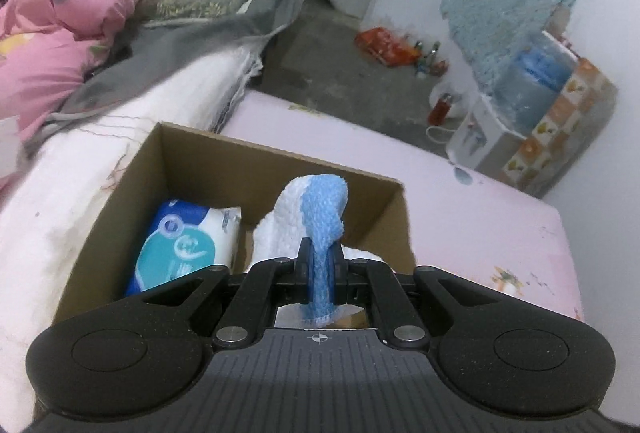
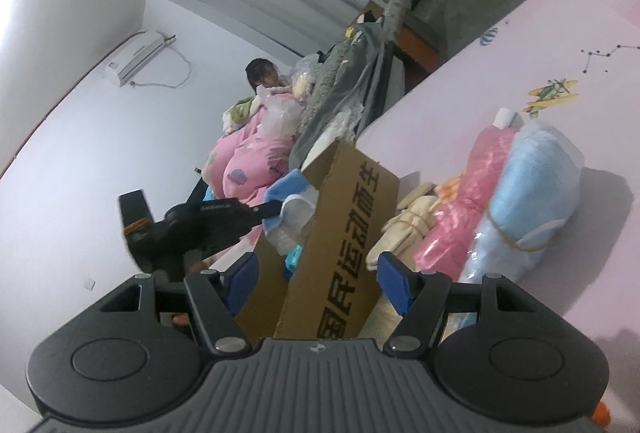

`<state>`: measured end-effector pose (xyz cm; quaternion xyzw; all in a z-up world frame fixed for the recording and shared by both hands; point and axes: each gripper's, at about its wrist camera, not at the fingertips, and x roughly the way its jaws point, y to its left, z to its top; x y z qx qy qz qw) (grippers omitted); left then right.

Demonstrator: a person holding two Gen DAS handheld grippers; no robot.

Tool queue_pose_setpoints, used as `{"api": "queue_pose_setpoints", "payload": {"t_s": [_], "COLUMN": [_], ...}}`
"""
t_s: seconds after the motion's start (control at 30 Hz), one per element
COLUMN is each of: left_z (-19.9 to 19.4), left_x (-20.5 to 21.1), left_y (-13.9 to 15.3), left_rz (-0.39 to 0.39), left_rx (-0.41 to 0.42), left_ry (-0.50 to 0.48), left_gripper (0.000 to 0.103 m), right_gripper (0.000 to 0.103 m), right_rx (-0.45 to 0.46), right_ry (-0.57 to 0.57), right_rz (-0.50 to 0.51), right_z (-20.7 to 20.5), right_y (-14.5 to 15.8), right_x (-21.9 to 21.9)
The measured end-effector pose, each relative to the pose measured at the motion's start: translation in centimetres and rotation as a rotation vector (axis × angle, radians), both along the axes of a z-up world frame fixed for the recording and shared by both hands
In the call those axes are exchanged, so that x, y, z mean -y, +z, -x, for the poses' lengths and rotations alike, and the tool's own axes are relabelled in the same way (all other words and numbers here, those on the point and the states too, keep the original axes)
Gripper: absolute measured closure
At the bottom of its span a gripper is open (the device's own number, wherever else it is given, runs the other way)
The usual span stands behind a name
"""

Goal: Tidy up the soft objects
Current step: 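Carry the towel into the cardboard box and open the left gripper, then grasp the blue face-mask bundle with the right gripper and lift it toward the box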

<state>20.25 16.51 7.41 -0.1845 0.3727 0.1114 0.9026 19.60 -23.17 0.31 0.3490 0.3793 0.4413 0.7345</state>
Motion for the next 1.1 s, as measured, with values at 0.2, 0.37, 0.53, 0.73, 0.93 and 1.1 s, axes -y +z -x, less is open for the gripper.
{"api": "queue_pose_setpoints", "payload": {"t_s": [0.2,0.37,0.53,0.73,0.93,1.1], "left_z": [-3.1,-4.5,-4.4,-3.0,0.0,4.0], "left_x": [-0.4,-0.3,0.0,0.4,2.1,5.9], "left_y": [-3.1,-5.5,-5.8,-3.9,-1.0,2.1], "left_rz": [-0.047,-0.145,-0.180,-0.171,-0.161,-0.148], "left_rx": [-0.125,-0.239,-0.283,-0.227,-0.131,0.010], "left_ry": [0.037,0.056,0.048,0.062,0.052,-0.059], "left_gripper": [0.098,0.096,0.075,0.038,0.036,0.035], "right_gripper": [0.041,0.041,0.041,0.038,0.034,0.031], "right_rx": [-0.027,-0.043,-0.043,-0.031,-0.005,-0.011], "right_ry": [-0.011,-0.016,-0.020,-0.052,-0.090,-0.139], "right_rz": [-0.006,-0.014,-0.011,0.001,0.030,0.092], "right_z": [-1.0,-1.5,-1.6,-0.9,0.0,-0.3], "right_y": [-1.2,-1.8,-1.8,-1.2,0.4,1.5], "right_x": [0.5,0.8,0.9,1.7,2.6,3.2]}}
